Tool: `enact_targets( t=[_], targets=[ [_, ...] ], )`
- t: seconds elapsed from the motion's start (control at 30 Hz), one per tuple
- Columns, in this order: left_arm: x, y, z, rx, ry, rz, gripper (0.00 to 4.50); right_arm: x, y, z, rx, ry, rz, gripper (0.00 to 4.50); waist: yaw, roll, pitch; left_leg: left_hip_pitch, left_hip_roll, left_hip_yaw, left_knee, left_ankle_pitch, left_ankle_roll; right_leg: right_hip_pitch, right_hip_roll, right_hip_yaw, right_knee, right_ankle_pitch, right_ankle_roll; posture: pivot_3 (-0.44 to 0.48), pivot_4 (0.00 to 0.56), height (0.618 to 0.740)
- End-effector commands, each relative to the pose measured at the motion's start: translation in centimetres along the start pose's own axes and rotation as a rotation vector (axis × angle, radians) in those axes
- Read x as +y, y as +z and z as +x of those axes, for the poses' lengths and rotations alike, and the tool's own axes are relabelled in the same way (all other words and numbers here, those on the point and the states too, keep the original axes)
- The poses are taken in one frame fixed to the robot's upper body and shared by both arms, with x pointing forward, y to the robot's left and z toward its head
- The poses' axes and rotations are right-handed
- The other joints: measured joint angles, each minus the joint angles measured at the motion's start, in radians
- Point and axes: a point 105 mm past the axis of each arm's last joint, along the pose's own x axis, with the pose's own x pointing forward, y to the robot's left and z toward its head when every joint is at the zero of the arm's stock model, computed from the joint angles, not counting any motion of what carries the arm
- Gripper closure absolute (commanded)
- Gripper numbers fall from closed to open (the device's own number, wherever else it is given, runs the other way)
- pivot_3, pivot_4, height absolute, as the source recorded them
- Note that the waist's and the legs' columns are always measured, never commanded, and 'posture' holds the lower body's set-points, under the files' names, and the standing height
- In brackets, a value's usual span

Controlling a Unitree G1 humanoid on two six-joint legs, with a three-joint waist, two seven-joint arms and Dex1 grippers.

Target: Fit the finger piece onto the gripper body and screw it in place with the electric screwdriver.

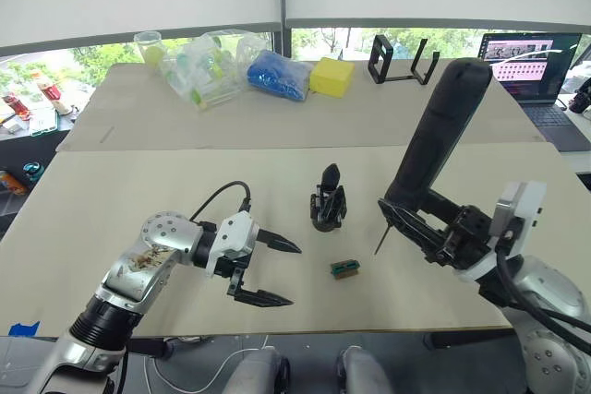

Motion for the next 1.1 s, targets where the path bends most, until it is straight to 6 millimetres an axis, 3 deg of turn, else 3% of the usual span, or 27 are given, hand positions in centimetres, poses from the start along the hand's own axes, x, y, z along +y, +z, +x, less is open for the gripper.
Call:
enact_targets(
  t=[0.03, 0.57, 1.1],
  targets=[
    [0.6, 0.1, 0.1, 0.007, 0.023, 0.017, 0.00, 1.1, 1.0, 0.8, -0.065, 0.049, -0.054, 2.60, -0.001, 0.000, 0.000, 0.000, 0.000, 0.000, 0.000, 0.000, 0.000, 0.000, 0.000, 0.000, 0.000, 0.000, 0.000, 0.000, 0.150, 0.740],
    [1.1, -0.6, 1.1, -0.002, 0.039, 0.030, 0.00, 1.1, -0.9, 1.9, -0.052, 0.076, -0.102, 2.60, 0.001, 0.000, 0.000, 0.000, 0.000, 0.000, 0.000, 0.000, 0.000, 0.000, 0.000, 0.000, 0.000, 0.000, 0.000, 0.000, 0.150, 0.740],
    [1.7, -1.6, 1.8, 0.001, 0.068, 0.019, 0.00, 1.2, -1.1, 1.6, -0.054, 0.091, -0.124, 2.60, 0.001, 0.000, 0.000, 0.000, 0.000, 0.000, 0.000, 0.000, 0.000, 0.000, 0.000, 0.000, 0.000, 0.000, 0.000, 0.000, 0.150, 0.740]
  ],
)
